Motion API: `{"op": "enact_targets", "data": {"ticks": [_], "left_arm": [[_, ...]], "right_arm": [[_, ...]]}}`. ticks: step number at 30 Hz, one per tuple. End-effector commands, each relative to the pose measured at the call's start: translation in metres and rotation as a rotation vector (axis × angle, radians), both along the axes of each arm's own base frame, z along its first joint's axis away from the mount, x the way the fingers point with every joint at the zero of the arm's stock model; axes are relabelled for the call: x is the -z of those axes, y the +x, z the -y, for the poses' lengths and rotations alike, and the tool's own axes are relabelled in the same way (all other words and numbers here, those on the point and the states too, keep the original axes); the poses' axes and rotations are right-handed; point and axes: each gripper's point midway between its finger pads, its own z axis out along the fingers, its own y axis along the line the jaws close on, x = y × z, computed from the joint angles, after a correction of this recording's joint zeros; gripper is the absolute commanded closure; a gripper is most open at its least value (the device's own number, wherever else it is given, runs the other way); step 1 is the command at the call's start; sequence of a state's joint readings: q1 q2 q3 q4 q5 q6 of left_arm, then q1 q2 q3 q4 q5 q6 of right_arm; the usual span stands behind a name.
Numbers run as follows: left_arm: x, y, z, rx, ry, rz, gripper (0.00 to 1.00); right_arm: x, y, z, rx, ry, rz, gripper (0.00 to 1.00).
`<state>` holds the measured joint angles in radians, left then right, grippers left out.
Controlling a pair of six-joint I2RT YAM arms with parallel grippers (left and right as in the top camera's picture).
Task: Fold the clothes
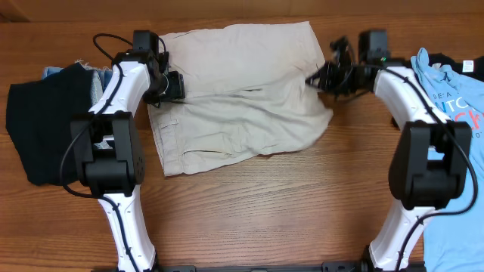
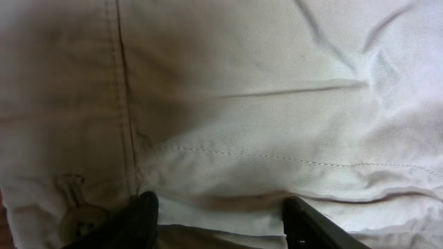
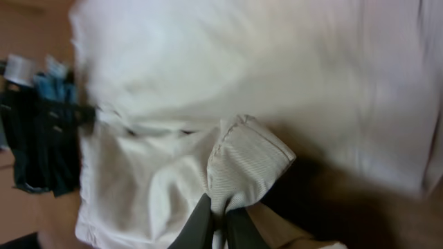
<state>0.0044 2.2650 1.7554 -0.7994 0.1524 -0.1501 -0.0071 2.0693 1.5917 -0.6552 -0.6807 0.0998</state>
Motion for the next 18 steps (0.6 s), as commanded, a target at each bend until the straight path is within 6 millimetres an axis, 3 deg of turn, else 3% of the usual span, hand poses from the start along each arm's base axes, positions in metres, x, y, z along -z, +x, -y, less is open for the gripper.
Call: {"op": "enact_targets", "data": {"ticks": [1, 7, 9, 10, 15, 18], "left_arm": [[0.006, -0.004, -0.020, -0.021, 0.057, -0.018, 0.38], [0.006, -0.004, -0.020, -0.020, 0.057, -0.018, 0.37], [0.006, -0.004, -0.020, -0.020, 0.057, -0.018, 0.37], [0.006, -0.004, -0.020, -0.020, 0.057, -0.018, 0.37], [0.006, -0.005, -0.020, -0.020, 0.057, -0.023, 0.37], [-0.002, -0.002, -0.020, -0.003, 0.061, -0.013, 0.38]], "right_arm": [[-0.075, 0.027, 0.009, 0.014, -0.054, 0.233, 0.96], [-0.066, 0.058, 0.060, 0.225, -0.312, 0.294, 0.95], [-0.061, 0.057, 0.069, 0.254, -0.359, 0.272, 0.33], [-0.056, 0.053, 0.074, 0.267, -0.383, 0.245, 0.28], [-0.019, 0.011, 0.109, 0.390, -0.393, -0.043, 0.24], [-0.003, -0.021, 0.111, 0.382, -0.306, -0.218, 0.24]]}}
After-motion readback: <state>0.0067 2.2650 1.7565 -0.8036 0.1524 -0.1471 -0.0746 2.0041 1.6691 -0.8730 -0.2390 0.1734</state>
